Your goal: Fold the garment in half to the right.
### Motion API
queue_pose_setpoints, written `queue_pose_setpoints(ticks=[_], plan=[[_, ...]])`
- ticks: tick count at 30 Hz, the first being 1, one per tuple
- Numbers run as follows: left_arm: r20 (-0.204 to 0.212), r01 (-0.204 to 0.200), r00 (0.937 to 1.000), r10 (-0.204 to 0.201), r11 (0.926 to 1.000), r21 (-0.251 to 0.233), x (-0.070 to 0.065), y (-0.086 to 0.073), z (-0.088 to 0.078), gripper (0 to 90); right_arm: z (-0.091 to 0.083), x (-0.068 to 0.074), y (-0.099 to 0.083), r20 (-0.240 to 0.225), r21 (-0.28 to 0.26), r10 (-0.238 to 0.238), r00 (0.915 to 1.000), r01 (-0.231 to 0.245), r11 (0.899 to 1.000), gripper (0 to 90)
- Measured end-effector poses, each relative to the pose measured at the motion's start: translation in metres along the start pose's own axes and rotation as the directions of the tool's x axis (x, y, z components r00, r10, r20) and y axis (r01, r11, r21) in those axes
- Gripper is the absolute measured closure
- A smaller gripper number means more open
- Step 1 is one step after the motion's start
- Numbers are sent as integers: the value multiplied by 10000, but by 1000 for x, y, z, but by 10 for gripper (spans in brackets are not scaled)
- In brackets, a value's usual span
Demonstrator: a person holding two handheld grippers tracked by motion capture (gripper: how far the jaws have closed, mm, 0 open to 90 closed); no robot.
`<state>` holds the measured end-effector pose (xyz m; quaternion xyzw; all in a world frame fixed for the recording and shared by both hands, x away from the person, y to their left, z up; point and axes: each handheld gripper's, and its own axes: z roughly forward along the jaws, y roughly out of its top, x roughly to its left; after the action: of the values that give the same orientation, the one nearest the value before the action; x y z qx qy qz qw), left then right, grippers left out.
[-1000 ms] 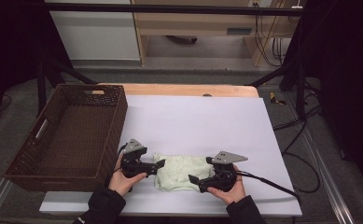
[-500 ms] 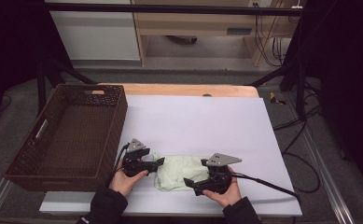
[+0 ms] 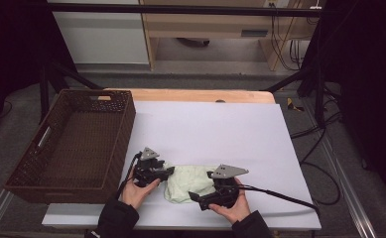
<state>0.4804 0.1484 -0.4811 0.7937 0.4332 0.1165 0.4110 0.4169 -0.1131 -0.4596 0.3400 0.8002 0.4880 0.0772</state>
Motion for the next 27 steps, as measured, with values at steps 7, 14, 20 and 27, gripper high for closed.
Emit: queue_pose_setpoints(ticks=[7, 14, 20, 27], plan=[[39, 325, 9995, -327, 9989, 336, -3, 1, 0, 531, 11, 9, 3, 41, 216, -156, 9999, 155, 9996, 39], [-14, 639, 9980, -639, 9968, 478, -4, 2, -1, 617, 25, 22, 8, 36, 505, -401, 9992, 399, 9979, 59], [-85, 615, 9981, -612, 9967, 534, -5, 2, 0, 684, 34, 29, 10, -48, 663, -317, 9995, 320, 9973, 94], [-161, 595, 9981, -588, 9969, 511, -6, 3, 1, 708, 42, 34, 10, -50, 924, -491, 9988, 494, 9945, 127]])
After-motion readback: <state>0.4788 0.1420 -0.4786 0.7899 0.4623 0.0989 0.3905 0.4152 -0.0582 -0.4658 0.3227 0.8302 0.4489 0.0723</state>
